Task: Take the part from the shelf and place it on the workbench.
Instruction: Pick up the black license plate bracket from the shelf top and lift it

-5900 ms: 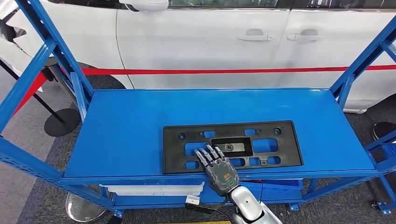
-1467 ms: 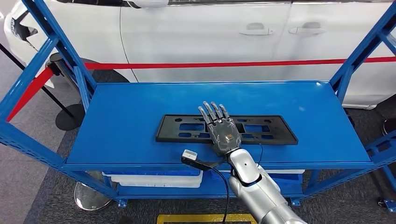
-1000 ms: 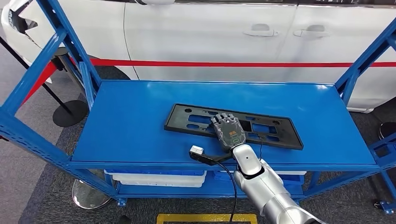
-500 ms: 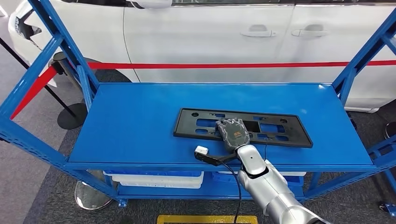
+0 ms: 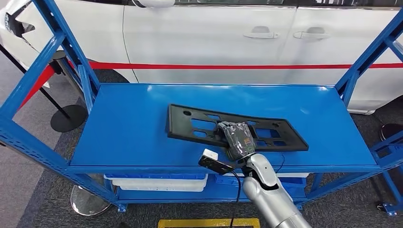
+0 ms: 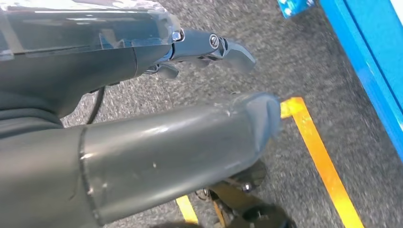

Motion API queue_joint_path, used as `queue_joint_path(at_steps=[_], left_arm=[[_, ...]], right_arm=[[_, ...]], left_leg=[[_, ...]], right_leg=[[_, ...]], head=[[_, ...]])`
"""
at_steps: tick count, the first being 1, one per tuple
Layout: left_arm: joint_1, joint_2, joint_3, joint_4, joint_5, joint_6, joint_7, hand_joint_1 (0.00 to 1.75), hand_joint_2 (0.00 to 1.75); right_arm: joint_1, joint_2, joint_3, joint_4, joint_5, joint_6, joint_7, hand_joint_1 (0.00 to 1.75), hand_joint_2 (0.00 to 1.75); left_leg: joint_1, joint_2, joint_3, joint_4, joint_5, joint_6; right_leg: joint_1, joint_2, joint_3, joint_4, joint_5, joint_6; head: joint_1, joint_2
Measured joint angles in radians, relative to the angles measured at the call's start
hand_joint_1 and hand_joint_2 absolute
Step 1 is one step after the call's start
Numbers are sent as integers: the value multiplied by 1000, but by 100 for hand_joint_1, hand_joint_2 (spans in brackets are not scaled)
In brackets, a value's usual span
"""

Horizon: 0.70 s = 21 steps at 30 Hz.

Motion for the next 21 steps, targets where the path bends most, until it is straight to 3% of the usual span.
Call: queue_joint_path(at_steps=[3,4,5,6,7,9,10,12,14,16,19,21], left_arm=[[4,0,14,0,15,10,-4,0,0],[5,0,18,0,18,13,-4,0,0],[6,0,23,0,20,15,-4,0,0],[9,-1,27,0,22,16,-4,0,0],[12,-1,31,0,24,16,-4,0,0],[15,-4,36,0,28,17,-4,0,0],[14,-6,37,0,30,18,-4,0,0],[12,-7,41,0,33,19,-5,0,0],[12,-7,46,0,37,22,-7,0,87],[13,-7,53,0,43,24,-10,0,175],[16,-7,59,0,52,19,-18,0,175],[16,-7,65,0,65,15,-23,0,175]], right_arm=[[44,-27,3,-212,-133,-14,-21,175,175],[67,-42,3,-287,-169,-19,-26,175,175],[98,-60,2,-367,-205,-24,-33,175,175],[128,-76,2,-441,-235,-28,-41,175,175],[151,-91,1,-511,-262,-31,-49,175,175],[169,-107,-1,-602,-294,-35,-64,175,175],[177,-113,-1,-639,-307,-39,-73,175,175],[202,-125,-3,-692,-336,-52,-99,175,175],[233,-138,-8,-742,-367,-70,-126,175,175],[265,-150,-15,-796,-396,-83,-148,175,175],[312,-165,-26,-849,-426,-87,-167,175,175],[347,-169,-32,-869,-453,-85,-173,175,175]], left_leg=[[-1,2,-5,0,2,8],[-2,0,-6,0,2,8],[-2,-4,-6,0,2,9],[-3,-8,-6,0,2,8],[-4,-10,-5,0,1,8],[-8,-9,-6,0,0,3],[-9,-8,-8,0,1,-1],[-8,-7,-8,-3,2,-11],[-10,-6,-6,2,-16,-22],[-11,-4,-31,74,-68,-29],[-9,-3,-107,252,-144,-35],[-8,-3,-113,266,-132,-37]], right_leg=[[-6,-3,-80,174,-89,12],[-7,-4,-94,204,-95,13],[-8,-4,-92,202,-82,12],[-7,-4,-74,165,-55,9],[-5,-4,-42,99,-18,2],[2,-6,13,-20,27,-11],[5,-7,26,-52,36,-16],[10,-8,26,-62,36,-21],[3,-9,33,-76,42,-30],[-4,-13,42,-90,48,-38],[-2,-15,43,-88,45,-45],[-1,-15,42,-81,39,-45]], head=[[5,0],[6,0],[7,0],[9,0],[11,0],[11,0],[11,0],[11,0],[10,0],[5,0],[0,0],[0,0]])
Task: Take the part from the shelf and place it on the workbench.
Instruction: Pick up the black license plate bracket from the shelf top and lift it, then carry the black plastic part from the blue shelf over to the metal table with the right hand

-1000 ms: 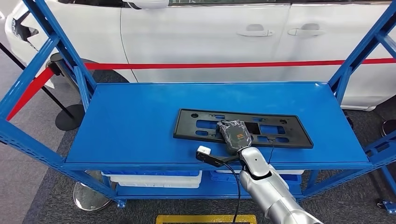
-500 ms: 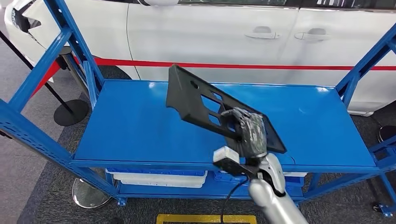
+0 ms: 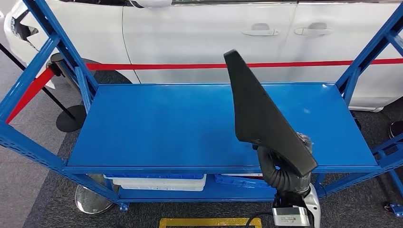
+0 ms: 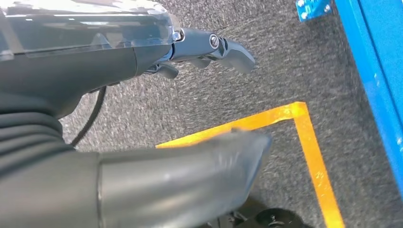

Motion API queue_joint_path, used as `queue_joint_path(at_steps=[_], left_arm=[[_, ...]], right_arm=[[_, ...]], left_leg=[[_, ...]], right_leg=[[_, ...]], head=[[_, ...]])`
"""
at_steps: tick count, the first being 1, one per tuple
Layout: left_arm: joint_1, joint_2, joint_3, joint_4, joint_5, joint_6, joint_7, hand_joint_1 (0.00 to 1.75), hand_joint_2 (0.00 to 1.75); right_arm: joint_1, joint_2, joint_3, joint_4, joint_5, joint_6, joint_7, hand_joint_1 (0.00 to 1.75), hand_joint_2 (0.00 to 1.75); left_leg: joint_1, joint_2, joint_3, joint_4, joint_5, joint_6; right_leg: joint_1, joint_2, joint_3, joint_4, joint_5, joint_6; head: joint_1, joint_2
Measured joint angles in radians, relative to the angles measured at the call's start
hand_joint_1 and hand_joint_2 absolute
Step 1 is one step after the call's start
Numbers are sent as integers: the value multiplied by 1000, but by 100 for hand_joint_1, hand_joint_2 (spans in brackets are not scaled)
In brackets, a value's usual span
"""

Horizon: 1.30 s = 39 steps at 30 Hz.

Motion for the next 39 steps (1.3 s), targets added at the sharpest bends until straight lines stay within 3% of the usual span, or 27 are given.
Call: queue_joint_path(at_steps=[2,4,8,10,13,14,15,16,19,21,24,25,26,28,29,30,31,33,35,37,39], left_arm=[[-1,0,11,0,15,3,3,0,175],[-2,0,22,0,23,11,14,0,175],[-1,-2,40,0,32,16,38,0,175],[-1,-3,47,0,35,17,48,0,175],[-1,-4,52,0,36,18,54,0,175],[-1,-4,54,0,36,18,56,0,175],[-1,-4,55,0,36,18,57,0,175],[-1,-4,57,0,37,18,58,0,175],[-3,-7,63,0,37,18,60,0,175],[-4,-11,67,0,37,18,62,0,175],[-2,-12,70,0,37,18,62,0,175],[-1,-11,70,0,37,18,62,0,175],[-1,-11,70,0,36,18,62,0,175],[-1,-10,70,0,36,18,63,0,175],[-1,-10,70,0,36,17,63,0,175],[-1,-10,70,0,36,17,64,0,175],[-1,-10,70,0,36,17,64,0,175],[-2,-9,70,0,36,17,66,0,175],[-3,-9,70,0,35,17,67,0,175],[-4,-9,70,0,34,17,68,0,175],[-3,-10,70,0,32,15,69,0,175]], right_arm=[[32,0,-7,-14,-35,0,-5,175,175],[61,2,-12,-20,-74,6,-12,175,175],[146,18,-23,-24,-184,55,-57,175,175],[193,34,-39,-26,-236,77,-99,175,175],[255,65,-68,-26,-305,109,-156,175,175],[270,74,-76,-26,-320,117,-168,175,175],[283,83,-83,-27,-332,126,-174,175,175],[292,90,-89,-27,-345,139,-176,175,175],[312,113,-109,-30,-419,207,-174,175,175],[337,130,-123,-31,-489,261,-179,175,175],[372,150,-141,-25,-549,315,-188,175,175],[376,156,-143,-24,-554,321,-190,175,175],[380,162,-146,-23,-557,324,-191,175,175],[390,172,-152,-22,-569,333,-192,175,175],[396,176,-155,-20,-583,346,-192,175,175],[401,179,-158,-17,-605,369,-191,175,175],[406,183,-162,-14,-634,402,-189,175,175],[416,191,-173,-7,-685,478,-188,175,175],[426,200,-185,-2,-704,526,-188,175,175],[437,210,-198,3,-696,536,-193,175,175],[451,221,-211,4,-679,530,-201,175,175]], left_leg=[[1,0,56,-115,68,0],[0,-1,107,-222,108,5],[-3,-4,113,-250,115,25],[1,-2,112,-258,124,39],[1,2,98,-262,135,51],[1,4,93,-262,139,51],[1,6,88,-262,144,50],[1,7,83,-262,149,49],[1,6,72,-263,166,40],[2,5,70,-266,179,28],[2,3,63,-271,190,8],[1,3,55,-259,169,3],[1,2,44,-227,127,-1],[1,3,15,-112,21,-7],[1,3,7,-51,-11,-9],[1,3,8,-11,-16,-11],[1,3,25,-4,2,-11],[1,3,107,-93,54,-8],[-2,2,196,-224,55,0],[-7,0,223,-280,39,11],[-5,2,213,-286,51,28]], right_leg=[[-2,2,1,12,-9,5],[1,4,-4,28,-17,14],[3,5,-13,41,-19,31],[0,6,-25,78,-59,42],[-6,6,-87,249,-171,55],[-8,6,-99,292,-187,57],[-8,6,-93,302,-185,57],[-9,6,-68,272,-165,55],[-3,6,71,62,-97,39],[5,5,108,-5,-85,31],[2,4,92,-18,-59,18],[-1,3,84,-23,-46,11],[-4,2,72,-28,-33,5],[-1,1,44,-25,-13,-2],[0,-1,29,-21,-5,-3],[1,-2,13,-15,2,-2],[2,-3,-3,-8,8,-1],[1,-4,-33,12,17,5],[3,-5,-55,32,23,13],[5,-7,-63,41,33,25],[3,-4,-67,43,38,38]], head=[[0,0],[-1,0],[0,0],[4,0],[10,0],[10,0],[10,0],[10,0],[9,0],[10,0],[14,0],[13,0],[10,0],[4,0],[3,0],[2,0],[2,0],[2,0],[2,0],[2,0],[2,0]])
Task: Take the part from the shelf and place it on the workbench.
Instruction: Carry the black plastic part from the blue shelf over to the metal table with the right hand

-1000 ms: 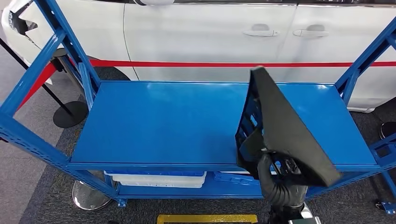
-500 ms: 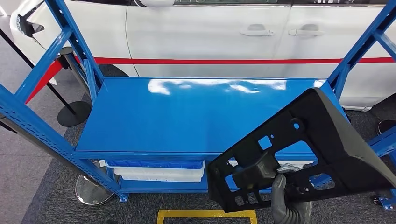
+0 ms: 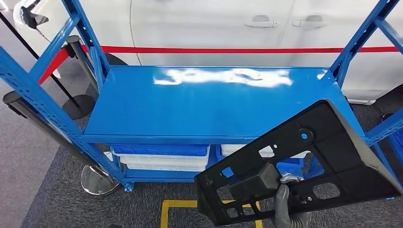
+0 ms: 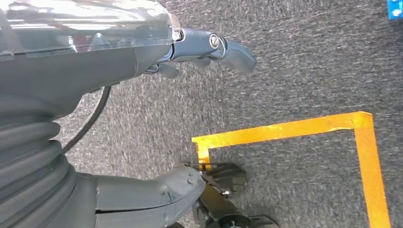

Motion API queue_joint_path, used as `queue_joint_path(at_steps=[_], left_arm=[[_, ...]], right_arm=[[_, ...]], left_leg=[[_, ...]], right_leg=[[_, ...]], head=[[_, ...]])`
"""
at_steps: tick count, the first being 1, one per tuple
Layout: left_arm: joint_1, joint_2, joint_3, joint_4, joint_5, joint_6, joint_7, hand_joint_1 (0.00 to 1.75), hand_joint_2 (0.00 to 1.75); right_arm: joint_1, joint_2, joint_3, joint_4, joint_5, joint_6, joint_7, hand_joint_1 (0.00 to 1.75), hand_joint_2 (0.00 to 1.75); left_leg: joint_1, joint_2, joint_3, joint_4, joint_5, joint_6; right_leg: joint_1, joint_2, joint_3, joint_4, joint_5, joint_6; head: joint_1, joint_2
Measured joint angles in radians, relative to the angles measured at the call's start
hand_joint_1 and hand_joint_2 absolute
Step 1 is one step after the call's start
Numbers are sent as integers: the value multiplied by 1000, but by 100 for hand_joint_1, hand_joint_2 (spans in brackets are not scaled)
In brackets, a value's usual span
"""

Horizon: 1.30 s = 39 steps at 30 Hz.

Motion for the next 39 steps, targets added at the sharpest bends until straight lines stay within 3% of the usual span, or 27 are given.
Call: queue_joint_path(at_steps=[1,3,5,6,7,8,10,12,13,15,16,17,19,20,21,22,24,26,28,30,32,34,36,37,38,39], left_arm=[[0,-1,0,0,-1,-1,1,0,175],[1,-2,0,0,-2,-3,1,0,175],[1,-2,0,0,-3,-3,2,0,175],[1,-2,0,0,-5,-3,2,0,175],[1,-1,0,0,-7,-4,3,0,175],[1,-1,0,0,-9,-4,4,0,175],[1,-2,0,0,-12,-6,6,0,175],[1,-3,0,0,-15,-7,9,0,175],[1,-3,0,0,-16,-7,10,0,175],[2,-3,0,0,-19,-9,12,0,175],[3,-3,0,0,-22,-10,13,0,175],[4,-2,0,0,-25,-11,15,0,175],[4,-2,0,0,-29,-13,16,0,175],[4,-2,0,0,-30,-15,17,0,175],[4,-2,0,0,-30,-15,17,0,175],[4,-2,0,0,-30,-16,17,0,175],[4,-2,0,0,-30,-16,17,0,175],[2,0,-1,0,-30,-16,17,0,175],[0,0,-1,0,-32,-17,18,0,175],[1,0,-2,0,-36,-20,19,0,175],[1,-3,-3,0,-43,-24,20,0,175],[-1,-5,-4,0,-49,-28,20,0,175],[0,-5,-5,0,-53,-32,20,0,175],[0,-5,-6,0,-56,-34,20,0,175],[0,-5,-8,0,-58,-36,20,0,175],[0,-5,-9,0,-60,-37,20,0,175]], right_arm=[[6,5,-6,0,9,-6,-4,175,175],[17,14,-17,0,22,-16,-8,175,175],[24,21,-26,0,31,-24,-10,175,175],[28,24,-30,0,36,-28,-12,175,175],[32,28,-35,0,42,-33,-14,175,175],[36,32,-40,0,49,-38,-15,175,175],[43,41,-48,-1,60,-46,-20,175,175],[49,50,-55,-5,69,-49,-24,175,175],[53,55,-60,-7,73,-50,-25,175,175],[63,64,-70,-10,80,-52,-27,175,175],[68,69,-74,-11,84,-53,-29,175,175],[72,74,-77,-12,88,-54,-30,175,175],[79,84,-82,-12,93,-56,-31,175,175],[82,87,-84,-12,94,-56,-32,175,175],[84,89,-86,-12,94,-57,-32,175,175],[85,91,-89,-12,94,-57,-32,175,175],[88,94,-93,-12,95,-57,-32,175,175],[90,97,-97,-13,97,-57,-33,175,175],[93,100,-101,-14,111,-58,-36,175,175],[98,103,-103,-17,138,-58,-40,175,175],[107,106,-105,-21,159,-51,-42,175,175],[119,108,-107,-23,165,-36,-42,175,175],[128,111,-111,-23,165,-22,-42,175,175],[132,113,-113,-23,165,-18,-42,175,175],[136,116,-116,-23,165,-15,-42,175,175],[138,118,-118,-23,165,-14,-42,175,175]], left_leg=[[2,2,-7,-2,9,9],[5,8,-26,-5,29,22],[4,10,-51,-3,48,25],[4,11,-65,-1,58,24],[4,11,-78,2,67,22],[4,11,-91,5,75,20],[4,10,-111,10,88,13],[2,10,-119,11,101,2],[2,10,-121,9,109,-5],[3,9,-124,5,120,-18],[4,9,-131,14,108,-23],[4,8,-141,37,78,-26],[5,7,-174,140,-20,-29],[5,7,-189,207,-61,-31],[5,7,-198,263,-82,-33],[5,7,-194,295,-78,-33],[5,7,-140,258,-22,-30],[3,7,-39,115,-2,-24],[-3,5,21,14,-22,-16],[-6,4,19,1,-15,-6],[-2,10,1,-5,8,8],[2,19,-27,-7,32,20],[1,31,-57,-5,55,23],[1,38,-71,-3,65,22],[1,47,-86,0,75,20],[2,56,-100,4,83,17]], right_leg=[[-2,3,-6,12,-18,7],[-7,8,-31,87,-101,19],[-12,8,-61,207,-184,29],[-14,8,-64,250,-194,32],[-16,8,-53,263,-181,33],[-17,8,-24,241,-153,33],[-16,9,75,113,-108,25],[-11,10,156,-15,-112,12],[-7,10,171,-46,-119,5],[-6,7,166,-59,-107,-9],[-7,5,158,-63,-97,-19],[-9,3,148,-65,-86,-28],[-8,0,121,-63,-66,-42],[-6,-1,107,-58,-57,-44],[-3,-2,91,-53,-49,-44],[-1,-2,74,-46,-41,-44],[1,-3,40,-27,-29,-41],[2,-2,11,-6,-19,-34],[3,-3,-2,6,-8,-23],[3,-3,-4,3,9,-11],[1,3,-16,13,-9,1],[-4,8,-43,84,-97,13],[-11,8,-68,205,-181,23],[-14,8,-68,247,-186,26],[-17,7,-56,264,-172,30],[-20,4,-25,243,-141,31]], head=[[2,0],[5,0],[7,0],[7,0],[7,0],[7,0],[7,0],[6,0],[5,0],[5,0],[4,0],[2,0],[-4,0],[-6,0],[-7,0],[-7,0],[-7,0],[-8,0],[-8,0],[-9,0],[-8,0],[-2,0],[3,0],[3,0],[3,0],[3,0]])
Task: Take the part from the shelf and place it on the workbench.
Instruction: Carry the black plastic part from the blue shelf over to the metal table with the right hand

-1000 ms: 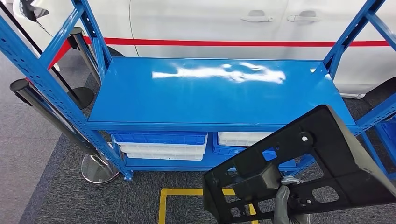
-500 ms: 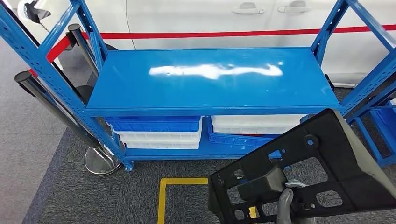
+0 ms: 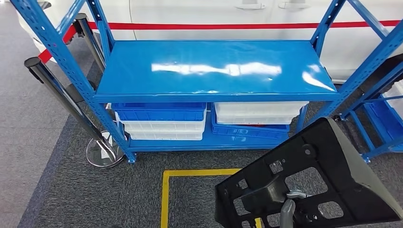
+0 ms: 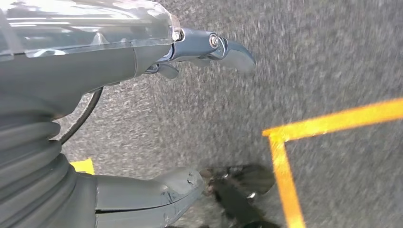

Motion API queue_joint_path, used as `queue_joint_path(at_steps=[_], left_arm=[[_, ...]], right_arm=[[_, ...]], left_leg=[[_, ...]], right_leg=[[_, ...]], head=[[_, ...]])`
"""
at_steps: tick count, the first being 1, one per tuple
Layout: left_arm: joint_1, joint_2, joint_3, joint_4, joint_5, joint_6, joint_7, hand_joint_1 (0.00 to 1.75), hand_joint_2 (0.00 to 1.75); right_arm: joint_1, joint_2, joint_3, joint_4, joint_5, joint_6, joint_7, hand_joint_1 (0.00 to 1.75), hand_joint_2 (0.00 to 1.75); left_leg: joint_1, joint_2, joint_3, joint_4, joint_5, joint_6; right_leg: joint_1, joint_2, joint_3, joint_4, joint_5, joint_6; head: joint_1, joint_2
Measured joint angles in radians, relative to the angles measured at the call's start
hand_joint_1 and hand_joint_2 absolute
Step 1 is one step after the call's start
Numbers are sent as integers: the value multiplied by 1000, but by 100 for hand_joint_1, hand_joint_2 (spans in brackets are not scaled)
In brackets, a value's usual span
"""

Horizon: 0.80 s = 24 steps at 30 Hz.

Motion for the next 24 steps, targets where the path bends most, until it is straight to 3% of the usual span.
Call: queue_joint_path(at_steps=[1,2,4,5,7,8,10,12,13,14,15,17,19,20,22,24], left_arm=[[0,0,-2,0,-2,-1,0,0,175],[0,0,-3,0,-3,-1,0,0,175],[0,-1,-7,0,-3,-2,0,0,175],[-1,-1,-9,0,-4,-2,0,0,175],[-2,-2,-13,0,-6,-3,2,0,175],[-2,-2,-14,0,-8,-3,3,0,175],[0,-2,-17,0,-12,-4,5,0,175],[3,-2,-19,0,-17,-5,6,0,175],[3,-2,-19,0,-20,-6,6,0,175],[3,-2,-20,0,-23,-6,6,0,175],[2,-2,-21,0,-24,-6,6,0,175],[0,0,-24,0,-26,-7,4,0,175],[-1,3,-27,-1,-26,-7,1,0,175],[-1,4,-28,-1,-26,-7,-1,0,175],[-3,0,-30,-1,-26,-7,-4,0,175],[-4,-3,-33,-1,-25,-7,-4,0,175]], right_arm=[[2,2,-1,0,0,0,0,175,175],[3,4,-1,-2,0,1,0,175,175],[3,9,-2,-6,0,2,0,175,175],[4,12,-3,-7,0,4,0,175,175],[11,18,-6,-9,2,6,0,175,175],[16,21,-8,-10,3,7,0,175,175],[24,30,-13,-13,7,12,1,175,175],[29,40,-18,-15,11,20,2,175,175],[33,45,-21,-16,14,25,2,175,175],[37,49,-25,-16,16,28,3,175,175],[42,52,-28,-17,17,31,3,175,175],[50,58,-33,-22,17,33,3,175,175],[56,63,-36,-28,17,34,3,175,175],[60,65,-38,-31,17,35,3,175,175],[69,68,-45,-37,17,35,4,175,175],[78,69,-52,-41,17,36,7,175,175]], left_leg=[[0,8,-12,4,7,-4],[-1,16,-21,8,12,-8],[-3,33,-28,12,24,-20],[-3,43,-29,10,31,-27],[1,57,-31,8,42,-41],[2,44,-36,17,27,-47],[5,-5,-57,88,-59,-54],[4,-38,-79,209,-153,-51],[4,-42,-81,257,-170,-48],[2,-44,-71,274,-162,-44],[0,-47,-45,258,-137,-39],[-6,-81,47,139,-93,-20],[-9,-120,126,15,-98,-10],[-11,-126,143,-16,-108,-9],[-11,-105,142,-32,-103,-8],[-5,-77,135,-38,-88,0]], right_leg=[[-2,-10,48,-54,27,0],[-2,-30,105,-127,37,-1],[6,-63,190,-255,23,-13],[12,-68,205,-286,14,-22],[15,-52,192,-299,28,-42],[14,-42,181,-301,40,-53],[13,-23,155,-304,65,-71],[20,0,126,-300,88,-81],[24,13,110,-296,98,-82],[27,25,94,-291,108,-83],[30,38,76,-285,116,-82],[32,64,45,-270,130,-79],[33,85,26,-258,144,-72],[32,95,20,-256,151,-66],[31,112,13,-255,165,-54],[32,85,-5,-224,139,-39]], head=[[0,0],[0,0],[0,0],[-1,0],[-1,0],[-2,0],[-6,0],[-12,0],[-13,0],[-13,0],[-13,0],[-13,0],[-12,0],[-13,0],[-12,0],[-5,0]])
